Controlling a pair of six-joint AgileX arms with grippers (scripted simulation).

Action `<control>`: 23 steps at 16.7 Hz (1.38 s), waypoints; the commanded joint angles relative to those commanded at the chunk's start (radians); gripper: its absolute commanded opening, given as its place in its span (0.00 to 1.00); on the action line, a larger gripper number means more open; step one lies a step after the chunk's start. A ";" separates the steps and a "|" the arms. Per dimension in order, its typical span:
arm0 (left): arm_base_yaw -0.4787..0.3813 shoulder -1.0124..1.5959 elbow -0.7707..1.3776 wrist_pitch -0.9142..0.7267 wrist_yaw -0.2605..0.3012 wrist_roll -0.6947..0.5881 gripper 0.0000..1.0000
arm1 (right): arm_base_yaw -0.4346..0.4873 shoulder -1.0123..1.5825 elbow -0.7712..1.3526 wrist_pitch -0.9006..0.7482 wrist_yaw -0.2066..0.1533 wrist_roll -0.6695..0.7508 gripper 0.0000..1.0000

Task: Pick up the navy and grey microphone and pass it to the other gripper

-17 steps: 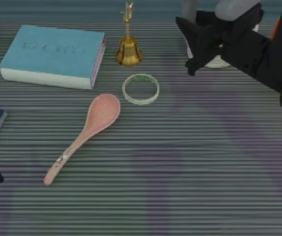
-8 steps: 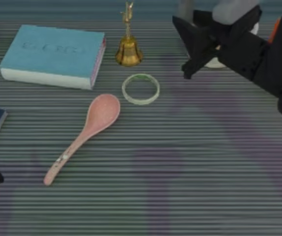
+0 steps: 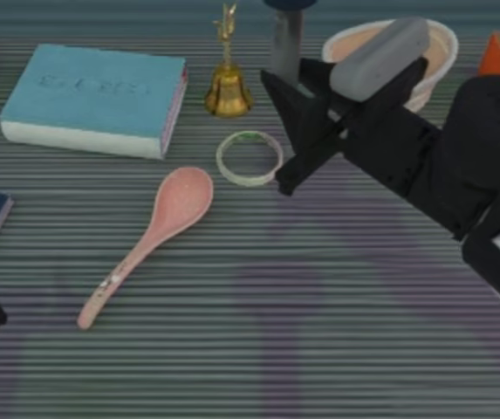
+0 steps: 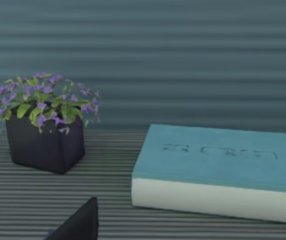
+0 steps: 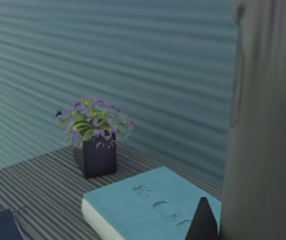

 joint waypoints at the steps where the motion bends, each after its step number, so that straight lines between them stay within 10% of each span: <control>1: 0.000 0.000 0.000 0.000 0.000 0.000 1.00 | 0.000 0.000 0.000 0.000 0.000 0.000 0.00; 13: -0.014 0.035 0.026 0.018 0.025 0.001 1.00 | 0.000 0.000 0.000 0.000 0.000 0.000 0.00; 23: -0.209 0.724 0.413 0.274 0.387 0.012 1.00 | 0.000 0.000 0.000 0.000 0.000 0.000 0.00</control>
